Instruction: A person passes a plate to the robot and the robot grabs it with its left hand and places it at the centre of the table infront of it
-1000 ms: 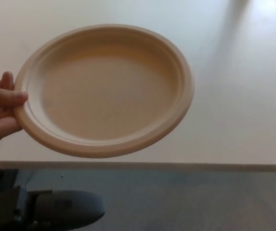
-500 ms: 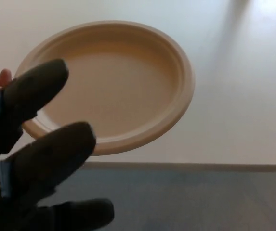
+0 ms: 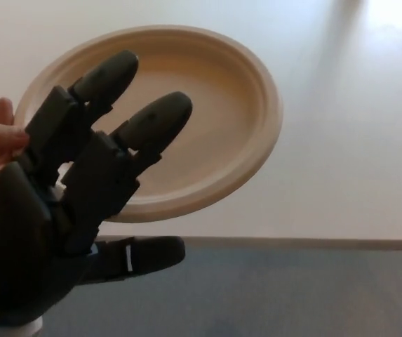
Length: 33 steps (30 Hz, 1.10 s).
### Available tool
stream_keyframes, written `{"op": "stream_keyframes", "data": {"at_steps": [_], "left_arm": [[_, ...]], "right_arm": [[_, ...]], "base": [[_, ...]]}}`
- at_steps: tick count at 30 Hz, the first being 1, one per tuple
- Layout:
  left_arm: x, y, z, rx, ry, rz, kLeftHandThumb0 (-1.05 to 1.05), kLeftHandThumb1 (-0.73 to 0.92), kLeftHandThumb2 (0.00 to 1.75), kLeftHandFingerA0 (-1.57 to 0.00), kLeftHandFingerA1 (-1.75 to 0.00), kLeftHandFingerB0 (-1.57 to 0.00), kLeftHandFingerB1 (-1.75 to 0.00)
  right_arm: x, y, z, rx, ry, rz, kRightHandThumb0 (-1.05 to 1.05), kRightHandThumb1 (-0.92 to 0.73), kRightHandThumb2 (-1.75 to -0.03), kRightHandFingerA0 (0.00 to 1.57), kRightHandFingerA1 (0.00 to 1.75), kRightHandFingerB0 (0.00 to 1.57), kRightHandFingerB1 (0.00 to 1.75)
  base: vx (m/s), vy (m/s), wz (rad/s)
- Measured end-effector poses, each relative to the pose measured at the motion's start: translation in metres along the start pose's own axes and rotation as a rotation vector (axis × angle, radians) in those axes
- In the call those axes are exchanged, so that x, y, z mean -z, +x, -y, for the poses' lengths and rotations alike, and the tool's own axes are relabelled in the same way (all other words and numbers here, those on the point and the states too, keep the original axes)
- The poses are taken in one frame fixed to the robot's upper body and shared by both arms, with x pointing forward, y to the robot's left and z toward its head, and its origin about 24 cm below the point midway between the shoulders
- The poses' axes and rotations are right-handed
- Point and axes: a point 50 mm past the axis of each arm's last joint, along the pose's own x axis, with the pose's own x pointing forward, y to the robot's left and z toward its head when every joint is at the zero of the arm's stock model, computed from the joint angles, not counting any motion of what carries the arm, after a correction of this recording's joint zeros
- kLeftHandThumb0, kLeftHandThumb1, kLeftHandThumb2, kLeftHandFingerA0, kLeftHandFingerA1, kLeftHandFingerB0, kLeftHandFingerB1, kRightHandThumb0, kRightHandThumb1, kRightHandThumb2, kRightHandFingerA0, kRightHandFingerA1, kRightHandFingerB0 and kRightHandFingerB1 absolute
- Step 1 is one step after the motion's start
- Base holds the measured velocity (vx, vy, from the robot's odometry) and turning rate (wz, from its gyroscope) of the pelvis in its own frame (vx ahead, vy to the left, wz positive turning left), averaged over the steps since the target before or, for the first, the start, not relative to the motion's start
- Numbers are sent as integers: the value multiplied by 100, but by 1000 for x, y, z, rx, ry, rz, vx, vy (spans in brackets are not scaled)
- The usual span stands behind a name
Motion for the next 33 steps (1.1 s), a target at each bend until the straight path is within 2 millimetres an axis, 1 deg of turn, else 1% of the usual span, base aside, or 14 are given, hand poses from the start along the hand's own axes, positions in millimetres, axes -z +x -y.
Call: {"op": "stream_keyframes", "data": {"at_steps": [8, 9, 11, 16, 18, 19, 20, 21, 22, 24, 26, 29, 31, 33], "left_arm": [[17, 1, 17, 137, 83, -102, -72, 41, 86, -2, -18, -3, -26], [20, 1, 19, 161, 101, -117, -87, 52, 62, -5, -21, -8, -25], [25, 3, 23, 202, 137, -139, -83, 54, 57, -8, -27, -3, -26], [33, 6, 28, 242, 209, -164, -88, 57, 90, -17, -42, 0, -18], [37, 9, 30, 247, 245, -172, -69, 75, 64, -31, -37, -1, -19], [37, 10, 30, 246, 255, -173, -54, 68, 85, -58, -54, -5, -35], [39, 12, 31, 244, 271, -175, -54, 68, 85, -58, -54, -5, -35], [41, 13, 31, 238, 286, -179, -29, 72, 63, -83, -139, -17, -31], [44, 16, 32, 228, 307, -186, -22, 68, 61, -91, -170, -32, -32], [48, 20, 31, 213, 333, -191, -22, 68, 61, -91, -170, -32, -32], [49, 23, 30, 205, 355, -187, -23, 59, 60, -88, -146, -66, -45], [50, 24, 30, 209, 385, -179, -24, 59, 60, -85, -150, -70, -49], [51, 25, 30, 212, 410, -170, -25, 66, 59, -80, -168, -64, -90], [51, 25, 30, 204, 425, -162, -21, 69, 59, -82, -171, -59, -97]], "right_arm": [[-8, 1, 7, 18, 4, 19, -75, -84, -65, 32, 54, 24, 42], [-9, 1, 8, 20, 4, 21, -74, -84, -65, 32, 54, 25, 42], [-10, 1, 10, 24, 3, 24, -76, -85, -65, 32, 55, 24, 43], [-13, 2, 12, 30, 1, 31, -75, -84, -65, 31, 55, 24, 42], [-16, 2, 15, 35, 0, 36, -74, -84, -65, 31, 54, 25, 42], [-16, 2, 15, 36, -1, 38, -72, -82, -65, 31, 54, 24, 41], [-17, 2, 16, 38, -1, 39, -72, -82, -65, 31, 54, 24, 41], [-17, 2, 17, 41, 0, 40, -72, -82, -65, 31, 54, 24, 41], [-19, 2, 19, 46, 2, 43, -72, -83, -65, 31, 53, 25, 41], [-20, 2, 23, 55, 4, 45, -72, -83, -65, 31, 53, 25, 41], [-21, 2, 26, 62, 4, 48, -73, -84, -65, 33, 54, 27, 42], [-22, 1, 29, 68, 1, 50, -74, -85, -65, 33, 55, 26, 42], [-23, 1, 31, 71, -7, 50, -73, -84, -65, 32, 56, 25, 43], [-25, 1, 33, 76, -9, 53, -73, -84, -64, 32, 55, 26, 43]], "base": [[0, 0, 0], [0, 0, 0], [0, 0, 0], [0, 0, 0], [0, 0, 0], [0, 0, 0], [0, 0, 0], [0, 0, 0], [0, 0, 0], [0, 0, 0], [0, 0, 0], [0, 0, 0], [0, 0, 0], [0, 0, 0]]}}
